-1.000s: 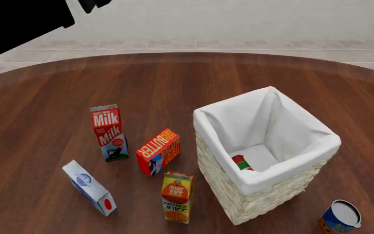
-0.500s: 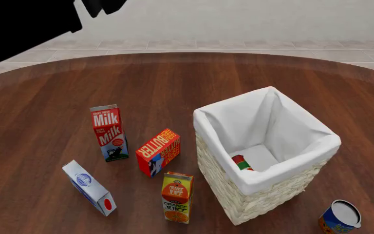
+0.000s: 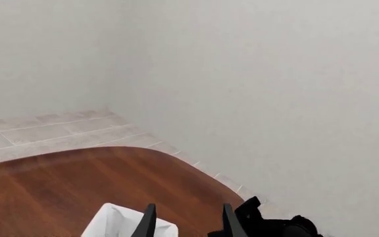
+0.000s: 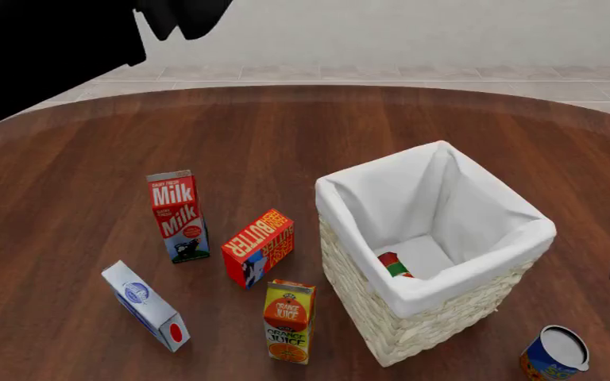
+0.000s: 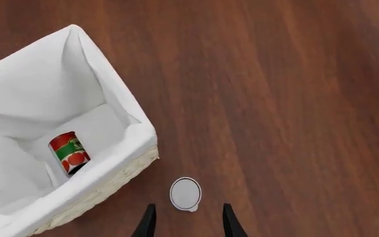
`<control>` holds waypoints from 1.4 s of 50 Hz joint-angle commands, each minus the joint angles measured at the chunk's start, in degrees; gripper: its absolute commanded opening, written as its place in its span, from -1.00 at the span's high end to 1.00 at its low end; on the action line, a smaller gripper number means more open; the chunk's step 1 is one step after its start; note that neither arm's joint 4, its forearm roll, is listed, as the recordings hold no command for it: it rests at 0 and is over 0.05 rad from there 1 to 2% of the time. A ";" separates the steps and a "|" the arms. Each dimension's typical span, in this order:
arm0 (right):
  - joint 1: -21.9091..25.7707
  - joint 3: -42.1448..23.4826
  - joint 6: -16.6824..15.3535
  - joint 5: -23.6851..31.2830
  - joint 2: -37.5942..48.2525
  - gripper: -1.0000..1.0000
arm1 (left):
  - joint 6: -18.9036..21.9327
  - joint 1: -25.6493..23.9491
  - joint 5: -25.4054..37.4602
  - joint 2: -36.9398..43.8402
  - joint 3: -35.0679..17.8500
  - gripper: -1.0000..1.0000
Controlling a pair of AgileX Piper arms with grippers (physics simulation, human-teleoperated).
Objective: Pick up the alphabet soup and the tomato sauce, and put them in the basket.
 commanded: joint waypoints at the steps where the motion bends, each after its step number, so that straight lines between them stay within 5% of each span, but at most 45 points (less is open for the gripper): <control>1: -0.08 4.68 1.40 -5.56 3.29 -1.00 | -0.14 -0.13 -0.35 0.21 0.32 -1.00; 70: -2.90 21.01 2.16 -21.47 8.32 -1.00 | -0.62 0.15 -1.30 -0.05 1.76 -1.00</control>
